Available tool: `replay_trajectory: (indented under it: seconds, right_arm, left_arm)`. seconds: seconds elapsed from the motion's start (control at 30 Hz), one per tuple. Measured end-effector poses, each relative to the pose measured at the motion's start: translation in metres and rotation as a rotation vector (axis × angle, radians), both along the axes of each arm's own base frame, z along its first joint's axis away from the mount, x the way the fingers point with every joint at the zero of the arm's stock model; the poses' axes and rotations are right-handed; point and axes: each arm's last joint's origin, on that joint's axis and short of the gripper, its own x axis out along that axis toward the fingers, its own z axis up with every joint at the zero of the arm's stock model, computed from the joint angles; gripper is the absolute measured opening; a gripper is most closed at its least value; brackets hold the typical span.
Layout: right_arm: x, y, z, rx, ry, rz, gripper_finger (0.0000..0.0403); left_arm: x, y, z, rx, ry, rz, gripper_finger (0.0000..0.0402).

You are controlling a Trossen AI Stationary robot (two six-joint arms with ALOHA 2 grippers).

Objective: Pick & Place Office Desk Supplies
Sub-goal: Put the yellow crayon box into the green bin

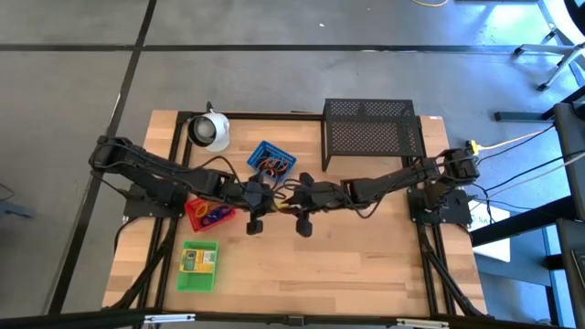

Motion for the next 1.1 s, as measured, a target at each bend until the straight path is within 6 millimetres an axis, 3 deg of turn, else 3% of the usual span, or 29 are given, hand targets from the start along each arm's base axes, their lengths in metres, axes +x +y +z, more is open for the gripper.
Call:
replay_trajectory:
  seconds: [0.27, 0.47, 0.77, 0.93, 1.1]
  right_arm:
    - [-0.007, -0.013, -0.001, 0.044, 0.111, 0.051, 0.0188]
    - [-0.039, -0.025, 0.024, 0.011, 0.252, 0.046, 0.0234]
    - [-0.102, -0.032, 0.075, -0.005, 0.331, -0.043, 0.022]
    - [-0.131, -0.031, 0.098, 0.062, 0.294, -0.066, 0.0206]
    - [-0.147, -0.023, 0.112, 0.083, 0.231, -0.037, 0.0197]
  left_arm:
    - [-0.013, 0.001, 0.006, -0.167, 0.048, 0.169, 0.0022]
    - [-0.045, -0.004, 0.025, -0.395, 0.127, 0.296, 0.0022]
    - [-0.116, -0.047, 0.057, -0.734, 0.257, 0.399, 0.0022]
    - [-0.145, -0.074, 0.054, -0.822, 0.417, 0.472, 0.0022]
    - [-0.165, -0.095, 0.044, -0.822, 0.616, 0.558, 0.0023]
